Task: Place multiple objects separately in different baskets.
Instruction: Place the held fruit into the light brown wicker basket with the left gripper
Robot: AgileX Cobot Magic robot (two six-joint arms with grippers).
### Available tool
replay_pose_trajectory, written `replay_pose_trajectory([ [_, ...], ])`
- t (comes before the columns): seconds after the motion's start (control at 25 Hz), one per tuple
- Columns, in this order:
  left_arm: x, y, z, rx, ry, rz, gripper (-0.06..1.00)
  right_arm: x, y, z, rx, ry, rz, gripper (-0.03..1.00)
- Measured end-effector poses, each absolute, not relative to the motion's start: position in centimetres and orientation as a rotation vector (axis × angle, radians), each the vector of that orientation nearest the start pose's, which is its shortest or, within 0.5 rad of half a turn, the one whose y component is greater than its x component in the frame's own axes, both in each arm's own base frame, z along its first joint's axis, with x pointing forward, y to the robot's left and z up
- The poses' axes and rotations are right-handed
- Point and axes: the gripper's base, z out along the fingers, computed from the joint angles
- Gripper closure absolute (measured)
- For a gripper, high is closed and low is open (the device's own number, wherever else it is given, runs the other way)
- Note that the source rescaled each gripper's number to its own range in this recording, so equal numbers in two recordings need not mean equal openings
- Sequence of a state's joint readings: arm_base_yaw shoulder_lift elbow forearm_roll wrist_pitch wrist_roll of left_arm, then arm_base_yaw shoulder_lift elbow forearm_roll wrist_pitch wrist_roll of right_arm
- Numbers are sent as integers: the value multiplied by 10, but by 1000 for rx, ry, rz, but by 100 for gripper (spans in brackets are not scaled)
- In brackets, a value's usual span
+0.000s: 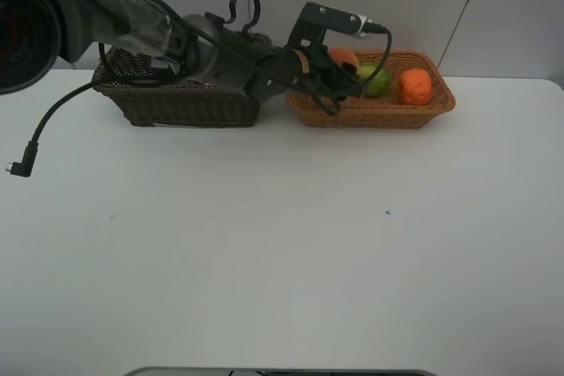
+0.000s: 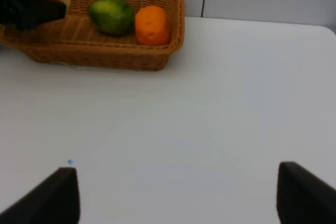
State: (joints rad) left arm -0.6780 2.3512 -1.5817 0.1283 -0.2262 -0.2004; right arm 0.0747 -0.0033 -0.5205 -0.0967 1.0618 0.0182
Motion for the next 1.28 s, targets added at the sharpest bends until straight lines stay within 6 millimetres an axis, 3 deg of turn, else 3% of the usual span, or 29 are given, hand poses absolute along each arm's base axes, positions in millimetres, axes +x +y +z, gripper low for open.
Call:
replay_pose_trajectory([
  [0.36,406,-314,109,619,2041,-459,38,-8,-8,283,-51,2018,-56,21],
  [0.92,406,-314,109,619,2043,-457,38,-8,-8,283,-51,2018,-56,21],
  [1.28,406,-314,113,615,2026,-464,31,-8,-8,283,-51,2018,-56,21],
])
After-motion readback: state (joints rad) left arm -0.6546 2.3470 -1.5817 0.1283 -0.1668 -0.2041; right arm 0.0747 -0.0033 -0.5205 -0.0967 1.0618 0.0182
